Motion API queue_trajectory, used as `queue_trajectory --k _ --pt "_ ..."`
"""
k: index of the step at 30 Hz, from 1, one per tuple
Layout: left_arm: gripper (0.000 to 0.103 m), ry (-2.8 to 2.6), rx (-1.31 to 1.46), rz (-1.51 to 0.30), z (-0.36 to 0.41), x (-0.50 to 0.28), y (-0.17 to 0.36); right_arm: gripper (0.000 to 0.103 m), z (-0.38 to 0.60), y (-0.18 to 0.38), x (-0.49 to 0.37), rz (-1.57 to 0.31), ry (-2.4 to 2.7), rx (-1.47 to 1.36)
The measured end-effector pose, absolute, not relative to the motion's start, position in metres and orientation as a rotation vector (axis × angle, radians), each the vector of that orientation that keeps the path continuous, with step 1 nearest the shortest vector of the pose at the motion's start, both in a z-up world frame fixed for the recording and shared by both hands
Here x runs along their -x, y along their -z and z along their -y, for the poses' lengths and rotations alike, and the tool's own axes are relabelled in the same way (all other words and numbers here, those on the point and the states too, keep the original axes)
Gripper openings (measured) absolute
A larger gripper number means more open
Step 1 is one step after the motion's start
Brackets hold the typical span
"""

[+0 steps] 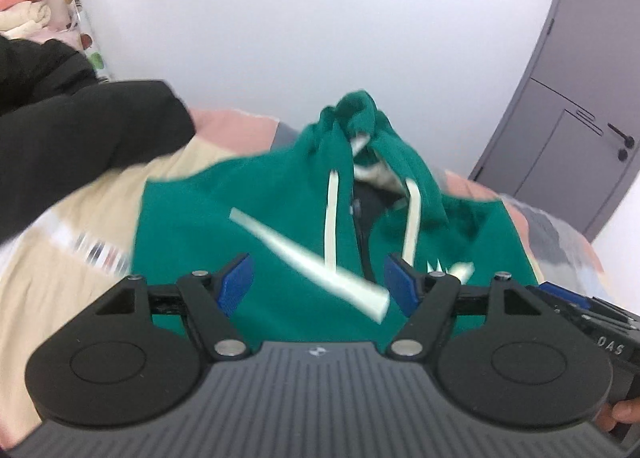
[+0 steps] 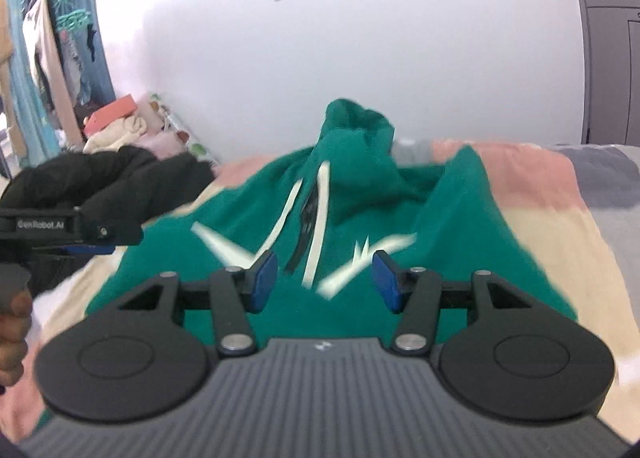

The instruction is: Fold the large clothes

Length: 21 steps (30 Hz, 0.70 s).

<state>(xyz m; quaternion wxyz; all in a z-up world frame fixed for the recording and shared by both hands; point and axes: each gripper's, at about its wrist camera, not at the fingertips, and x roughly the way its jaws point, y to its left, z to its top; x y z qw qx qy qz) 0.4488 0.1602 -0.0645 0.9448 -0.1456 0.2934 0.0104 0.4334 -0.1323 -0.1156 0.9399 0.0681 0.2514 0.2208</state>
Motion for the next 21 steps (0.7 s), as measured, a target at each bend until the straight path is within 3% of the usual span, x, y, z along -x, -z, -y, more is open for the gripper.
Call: queue_trajectory --k 2,4,11,19,21 --pt "0.077 -0.028 0.31 -0.602 -0.166 -0.491 0.066 0.071 0.131 0.111 -0.468 -0.515 -0.456 -0.16" --pt "0.077 -0.023 0.322 -0.614 -0.174 -0.538 0.073 0.076 0.126 0.11 -0.505 -0.512 -0.457 -0.177" --pt "0.077 -0.054 0.344 -0.65 -0.2 -0.695 0.117 0.076 0.105 0.134 -0.665 -0.525 -0.405 -0.261" --pt "0.076 -0.025 0.359 -0.706 -0.206 -0.809 0.152 0.075 0.078 0.175 -0.809 -0.648 -0.33 -0.315" --pt "0.076 -0.002 0.393 -0.694 -0.206 -0.821 0.158 0.07 0.069 0.182 -0.823 -0.682 -0.334 -0.32"
